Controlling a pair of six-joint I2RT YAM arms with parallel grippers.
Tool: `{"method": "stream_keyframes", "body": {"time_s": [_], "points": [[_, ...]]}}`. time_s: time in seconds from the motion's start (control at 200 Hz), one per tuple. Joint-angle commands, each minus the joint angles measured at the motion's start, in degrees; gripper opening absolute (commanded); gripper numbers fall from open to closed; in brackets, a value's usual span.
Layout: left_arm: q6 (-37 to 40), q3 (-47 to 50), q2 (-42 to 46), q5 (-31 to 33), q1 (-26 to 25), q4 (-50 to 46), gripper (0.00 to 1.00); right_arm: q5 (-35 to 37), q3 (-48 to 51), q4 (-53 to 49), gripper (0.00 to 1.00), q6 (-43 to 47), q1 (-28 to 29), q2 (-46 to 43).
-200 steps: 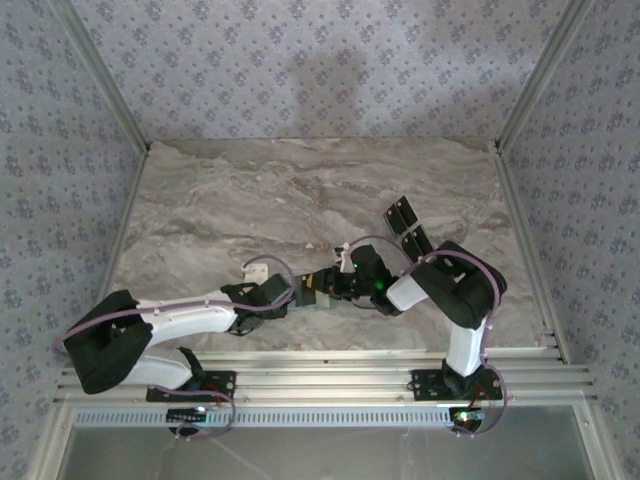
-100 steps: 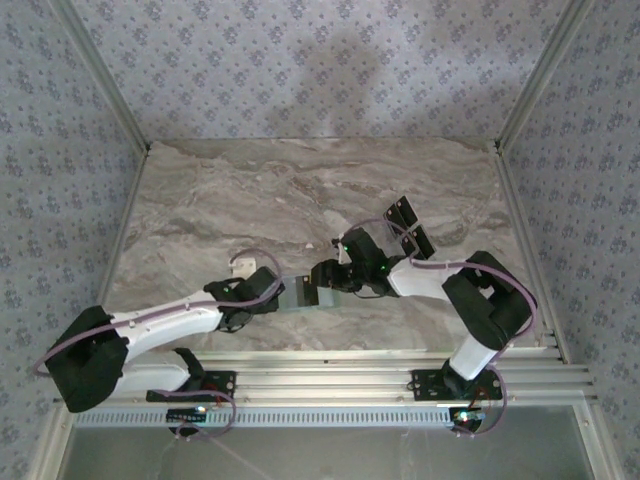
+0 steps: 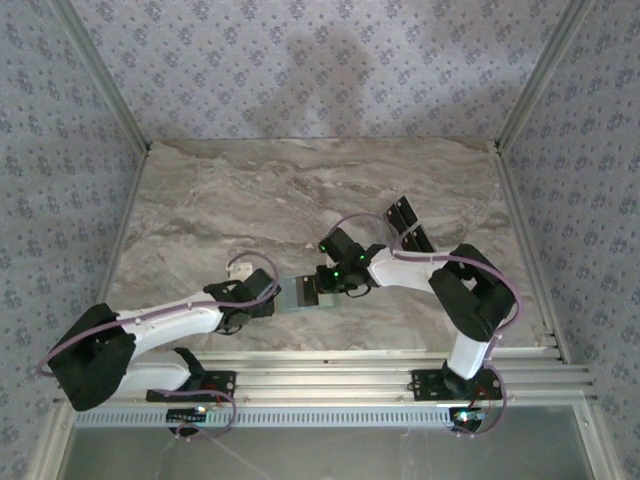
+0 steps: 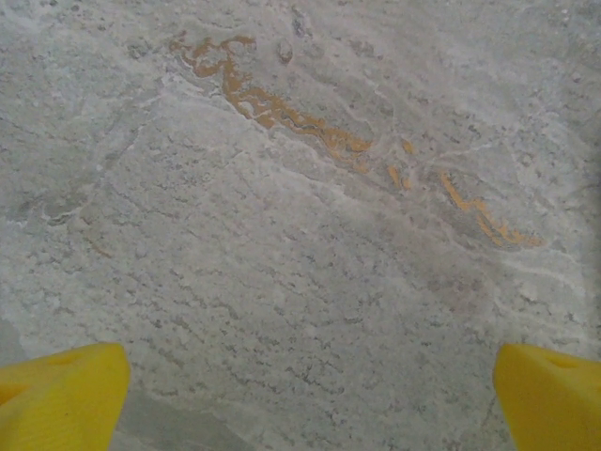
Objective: Put the credit cards into the card holder
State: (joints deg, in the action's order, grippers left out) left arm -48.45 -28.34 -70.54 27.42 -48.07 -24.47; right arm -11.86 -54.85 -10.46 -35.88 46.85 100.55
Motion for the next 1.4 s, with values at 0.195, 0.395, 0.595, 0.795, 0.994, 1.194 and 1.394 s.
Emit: {"method": "stream_keyframes", "body": {"time_s": [0.195, 0.395, 0.595, 0.795, 0.994, 1.194, 1.394], "points": [[0.63, -0.47, -3.64, -1.48, 0.34, 2.83, 1.00, 1.93, -2.28, -3.09, 0.13, 2.03, 0.96, 2.26], [0.70, -0.93, -6.04, -2.28, 0.30, 4.03, 1.00, 1.14, -3.06, -2.46, 0.13, 1.69, 1.47, 3.41], [0.69, -0.84, -7.14, -2.97, 0.28, 5.12, 1.00, 0.48, -4.35, -1.86, 0.13, 1.03, 2.43, 4.30], [0.50, -0.58, -8.03, -3.36, 0.01, 6.12, 1.00, -0.48, -5.32, -0.98, 0.13, 0.28, 3.81, 4.78], [0.46, -0.58, -8.38, -3.47, -0.45, 6.46, 1.00, -1.33, -6.50, -0.64, 0.13, 0.28, 4.98, 5.36], [0.45, -0.84, -8.21, -3.32, -0.62, 5.98, 1.00, 0.25, -5.20, -1.66, 0.16, 0.71, 4.42, 3.48], [0.46, -1.30, -8.15, -3.02, -0.62, 5.41, 1.00, 0.43, 0.63, 0.12, 0.16, 0.45, 1.82, 0.27]]}}
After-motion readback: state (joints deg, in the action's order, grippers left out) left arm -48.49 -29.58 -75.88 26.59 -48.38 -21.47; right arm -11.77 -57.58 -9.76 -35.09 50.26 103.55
